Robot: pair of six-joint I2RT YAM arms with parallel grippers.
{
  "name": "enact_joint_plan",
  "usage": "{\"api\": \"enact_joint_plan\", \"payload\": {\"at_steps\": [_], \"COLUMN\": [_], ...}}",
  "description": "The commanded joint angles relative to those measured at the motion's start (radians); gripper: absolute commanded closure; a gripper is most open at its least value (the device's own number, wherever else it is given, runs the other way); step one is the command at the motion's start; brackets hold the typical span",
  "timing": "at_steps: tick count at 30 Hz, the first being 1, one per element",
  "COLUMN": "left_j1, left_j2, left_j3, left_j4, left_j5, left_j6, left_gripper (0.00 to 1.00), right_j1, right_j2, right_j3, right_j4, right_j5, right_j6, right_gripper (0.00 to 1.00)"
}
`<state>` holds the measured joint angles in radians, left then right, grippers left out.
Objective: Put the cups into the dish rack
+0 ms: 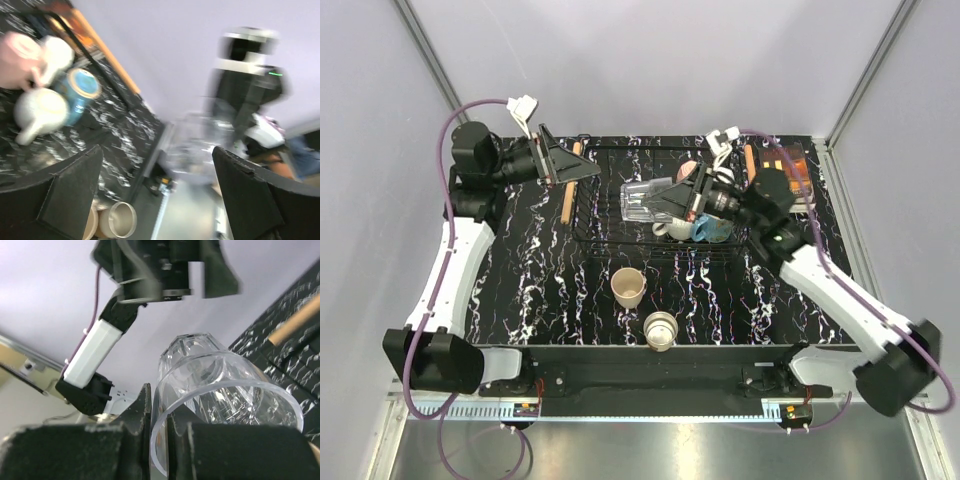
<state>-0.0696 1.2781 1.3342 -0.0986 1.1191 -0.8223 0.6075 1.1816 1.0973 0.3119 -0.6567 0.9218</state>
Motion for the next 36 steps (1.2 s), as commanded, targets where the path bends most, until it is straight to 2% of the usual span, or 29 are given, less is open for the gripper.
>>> {"api": "enact_joint_plan", "payload": {"at_steps": [1, 4, 8, 13, 36], "left_j1": [0.001, -0.013, -0.03, -0.071, -0.162], "left_j2": [0.001, -0.006, -0.02, -0.033, -0.069], "left_j3": [-0.049, -0.067, -0.079, -0.098, -0.133], "left_j4": [0.272, 0.273, 0.195, 0.139, 0.131], "left_j5": [0.137, 0.14, 0.12, 0.087, 0.047], "left_j6": [-0.221, -0.215, -0.12, -0.064, -0.037], "left_gripper": [0.05, 0.06, 0.07, 0.07, 0.07], "right_j1": [-0.054, -0.058, -0.061, -0.061, -0.052], "right_j2": [0.061, 0.125, 0.222, 0.286, 0.371], "right_j3": [-0.034, -0.027, 0.001, 0.016, 0.07], "right_j4": [0.456, 0.568, 0.708, 0.759, 0.777], "right_j5": [-0.127, -0.136, -0.149, -0.144, -0.138], "right_j6": [0.34, 0.417, 0.52, 0.554, 0.545], "right_gripper": [1.0, 1.0, 1.0, 1.0, 1.0]}}
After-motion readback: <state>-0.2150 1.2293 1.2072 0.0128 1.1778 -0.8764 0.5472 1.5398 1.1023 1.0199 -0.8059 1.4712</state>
